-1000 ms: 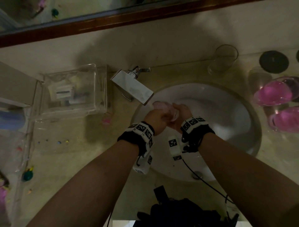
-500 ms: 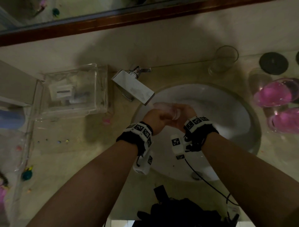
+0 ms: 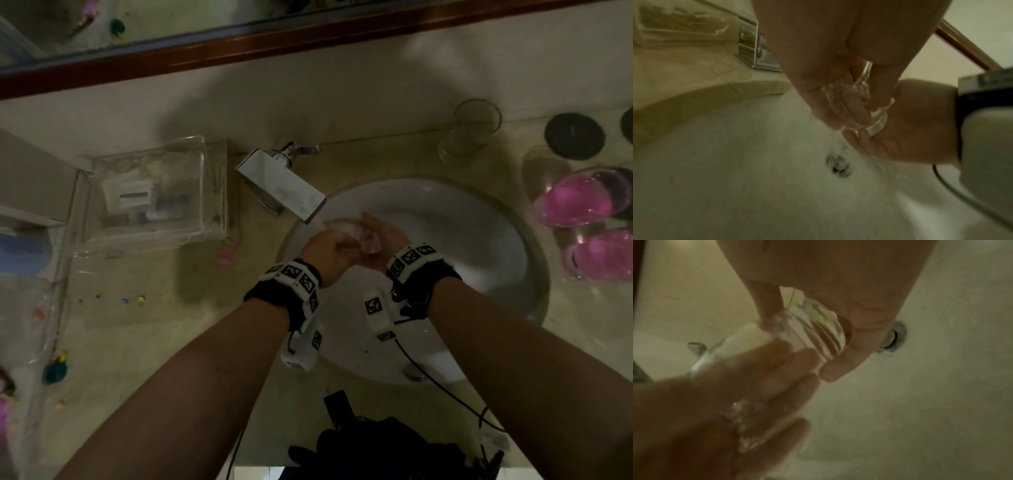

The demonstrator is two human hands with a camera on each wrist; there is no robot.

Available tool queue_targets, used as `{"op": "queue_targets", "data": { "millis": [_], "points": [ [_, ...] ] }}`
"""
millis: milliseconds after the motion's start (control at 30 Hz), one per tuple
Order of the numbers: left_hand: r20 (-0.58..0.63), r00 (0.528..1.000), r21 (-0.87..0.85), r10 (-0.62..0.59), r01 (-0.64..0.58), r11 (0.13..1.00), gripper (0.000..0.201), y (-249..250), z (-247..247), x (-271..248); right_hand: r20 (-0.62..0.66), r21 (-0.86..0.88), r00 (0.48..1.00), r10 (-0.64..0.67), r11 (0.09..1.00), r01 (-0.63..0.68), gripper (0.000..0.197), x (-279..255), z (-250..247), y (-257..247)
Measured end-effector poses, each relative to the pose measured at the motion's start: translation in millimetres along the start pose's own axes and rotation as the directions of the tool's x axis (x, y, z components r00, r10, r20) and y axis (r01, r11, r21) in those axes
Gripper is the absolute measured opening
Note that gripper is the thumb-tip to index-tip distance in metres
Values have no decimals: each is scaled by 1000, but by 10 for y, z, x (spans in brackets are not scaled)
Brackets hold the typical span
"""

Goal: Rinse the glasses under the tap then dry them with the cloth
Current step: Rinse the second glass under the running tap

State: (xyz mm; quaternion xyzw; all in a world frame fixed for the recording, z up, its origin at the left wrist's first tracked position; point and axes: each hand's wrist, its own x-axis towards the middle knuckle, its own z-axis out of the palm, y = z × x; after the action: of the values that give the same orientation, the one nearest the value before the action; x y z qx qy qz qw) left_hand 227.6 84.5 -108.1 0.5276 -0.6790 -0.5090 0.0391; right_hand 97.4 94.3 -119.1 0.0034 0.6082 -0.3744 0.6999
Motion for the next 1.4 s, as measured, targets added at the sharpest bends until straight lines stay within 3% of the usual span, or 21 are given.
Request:
{"op": "queue_targets", "data": {
  "millis": [67,133,200,233,300,467,533,633,767,1067,1300,1400],
  "points": [
    [-62,995,13,-75,76,997,25,-20,13,27,32,42,999,24,999,-25,34,-44,69,-29],
    [-103,987,-53,-124,120,991,32,-26,30,36,-20,83,1000,2,997,0,30,-14,85,-29],
    [-135,975,-124,-177,161,979,34,-44,50,43,-50,-9,998,-43,999,43,32,-44,77,-43],
    [-154,966,-147,-210,187,971,33,-45,54,43,-46,-70,996,-73,995,69,27,-27,53,-9],
    [-188,952,-150,-243,217,965,34,-46,53,42,-31,18,998,-61,998,62,7,41,26,-15],
    [-190,960,-14,-204,205,979,26,1,-31,-6,-17,-127,995,-99,987,96,14,-42,17,-57],
    [-200,959,-39,-202,198,979,24,-17,-42,-21,-23,-166,992,-122,979,116,25,-75,41,-90],
    [-192,956,-139,-223,198,970,25,-2,-40,-36,-18,-215,990,-137,968,130,14,32,-2,-43],
    [-170,964,-204,-205,170,964,36,77,-29,-36,-76,-337,982,-174,931,139,39,114,-1,-19],
    [-77,983,-117,-164,154,981,43,32,-12,-69,-43,-503,959,-281,835,222,43,68,-46,-53],
    [-101,969,-148,-223,207,967,42,5,-9,-37,-65,-390,962,-266,894,221,45,77,10,-20],
    [-129,963,-78,-236,228,971,39,-28,-16,0,-45,-427,952,-303,868,256,53,71,35,-18]
  ]
}}
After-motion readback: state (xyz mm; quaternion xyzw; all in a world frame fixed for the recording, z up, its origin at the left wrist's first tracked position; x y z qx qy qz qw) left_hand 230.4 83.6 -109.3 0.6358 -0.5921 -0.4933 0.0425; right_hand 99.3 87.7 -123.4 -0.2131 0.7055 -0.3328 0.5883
